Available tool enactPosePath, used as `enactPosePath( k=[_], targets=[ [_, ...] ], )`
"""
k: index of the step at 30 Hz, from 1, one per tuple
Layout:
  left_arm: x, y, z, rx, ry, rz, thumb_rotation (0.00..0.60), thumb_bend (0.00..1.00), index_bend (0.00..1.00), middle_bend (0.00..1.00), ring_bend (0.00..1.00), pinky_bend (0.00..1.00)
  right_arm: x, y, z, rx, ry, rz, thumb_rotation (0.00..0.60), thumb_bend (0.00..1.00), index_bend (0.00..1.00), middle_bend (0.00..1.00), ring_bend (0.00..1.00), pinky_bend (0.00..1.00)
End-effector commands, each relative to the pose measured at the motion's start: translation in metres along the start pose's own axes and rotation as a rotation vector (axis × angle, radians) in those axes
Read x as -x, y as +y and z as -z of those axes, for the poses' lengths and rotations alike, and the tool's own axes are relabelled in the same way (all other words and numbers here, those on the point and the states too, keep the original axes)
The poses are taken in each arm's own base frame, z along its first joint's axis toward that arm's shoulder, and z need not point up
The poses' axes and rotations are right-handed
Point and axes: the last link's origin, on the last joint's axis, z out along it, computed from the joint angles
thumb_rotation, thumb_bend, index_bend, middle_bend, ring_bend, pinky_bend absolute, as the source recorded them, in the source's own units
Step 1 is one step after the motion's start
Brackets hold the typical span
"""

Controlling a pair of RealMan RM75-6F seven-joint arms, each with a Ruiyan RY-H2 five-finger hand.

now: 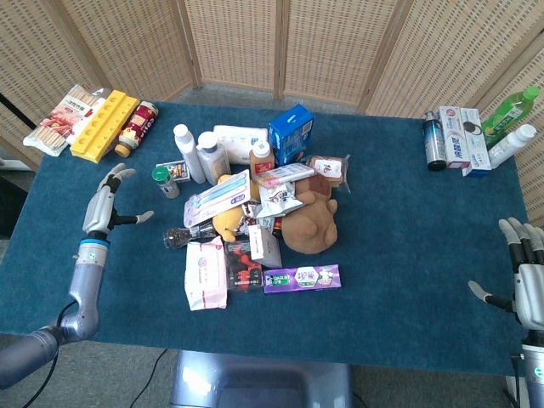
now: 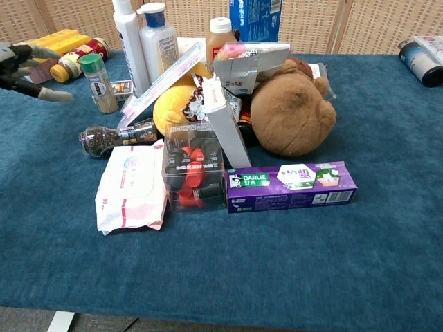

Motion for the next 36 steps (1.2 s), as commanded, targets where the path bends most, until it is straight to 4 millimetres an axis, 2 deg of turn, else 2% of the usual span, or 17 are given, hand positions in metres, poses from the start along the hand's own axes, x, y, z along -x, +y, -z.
enactPosePath(
  k=[1, 7, 21, 24, 27, 28, 29, 30, 32, 34, 36],
  targets=[
    [0.011, 0.005, -0.008, -0.009, -0.017, -0.013, 0.6, 0.0, 0.19, 0.0, 0.0, 0.0, -0.001, 0.001, -0.001, 0.003, 0.001, -0.002, 0.6, 0.0, 0.0, 0.0, 0.0, 0.0],
    [0.028, 0.015, -0.016, 0.002, -0.033, -0.012, 0.6, 0.0, 0.19, 0.0, 0.0, 0.0, -0.003, 0.004, -0.001, 0.011, 0.005, -0.012, 0.6, 0.0, 0.0, 0.0, 0.0, 0.0],
    [0.049, 0.032, -0.037, 0.019, -0.036, -0.04, 0.6, 0.0, 0.2, 0.0, 0.0, 0.0, -0.005, 0.011, -0.004, 0.041, 0.014, -0.019, 0.6, 0.0, 0.0, 0.0, 0.0, 0.0],
    [0.054, 0.032, -0.039, 0.014, -0.031, -0.055, 0.6, 0.0, 0.22, 0.0, 0.0, 0.0, -0.005, 0.012, -0.004, 0.045, 0.014, -0.021, 0.6, 0.0, 0.0, 0.0, 0.0, 0.0],
    [0.057, 0.031, -0.042, 0.007, -0.008, -0.075, 0.6, 0.0, 0.32, 0.01, 0.0, 0.0, -0.006, 0.012, -0.004, 0.046, 0.016, -0.025, 0.6, 0.0, 0.0, 0.0, 0.0, 0.0],
    [0.058, 0.032, -0.043, 0.006, 0.012, -0.077, 0.6, 0.0, 0.37, 0.05, 0.01, 0.03, -0.006, 0.012, -0.004, 0.047, 0.016, -0.028, 0.6, 0.0, 0.0, 0.0, 0.0, 0.0],
    [0.058, 0.032, -0.044, 0.008, 0.033, -0.081, 0.6, 0.0, 0.43, 0.15, 0.07, 0.11, -0.007, 0.013, -0.004, 0.047, 0.018, -0.03, 0.6, 0.0, 0.0, 0.0, 0.0, 0.0],
    [0.057, 0.033, -0.045, 0.011, 0.06, -0.088, 0.6, 0.0, 0.5, 0.27, 0.16, 0.22, -0.007, 0.013, -0.004, 0.047, 0.019, -0.031, 0.6, 0.0, 0.0, 0.0, 0.0, 0.0],
    [0.057, 0.037, -0.045, 0.023, 0.114, -0.103, 0.6, 0.01, 0.68, 0.57, 0.43, 0.5, -0.008, 0.013, -0.004, 0.049, 0.023, -0.034, 0.6, 0.0, 0.0, 0.0, 0.0, 0.0],
    [0.056, 0.039, -0.045, 0.033, 0.152, -0.116, 0.6, 0.03, 0.79, 0.7, 0.55, 0.6, -0.008, 0.014, -0.005, 0.05, 0.024, -0.036, 0.6, 0.0, 0.0, 0.0, 0.0, 0.0],
    [0.056, 0.039, -0.045, 0.039, 0.166, -0.122, 0.6, 0.04, 0.83, 0.74, 0.58, 0.63, -0.008, 0.013, -0.005, 0.048, 0.023, -0.037, 0.6, 0.0, 0.0, 0.0, 0.0, 0.0]
  ],
)
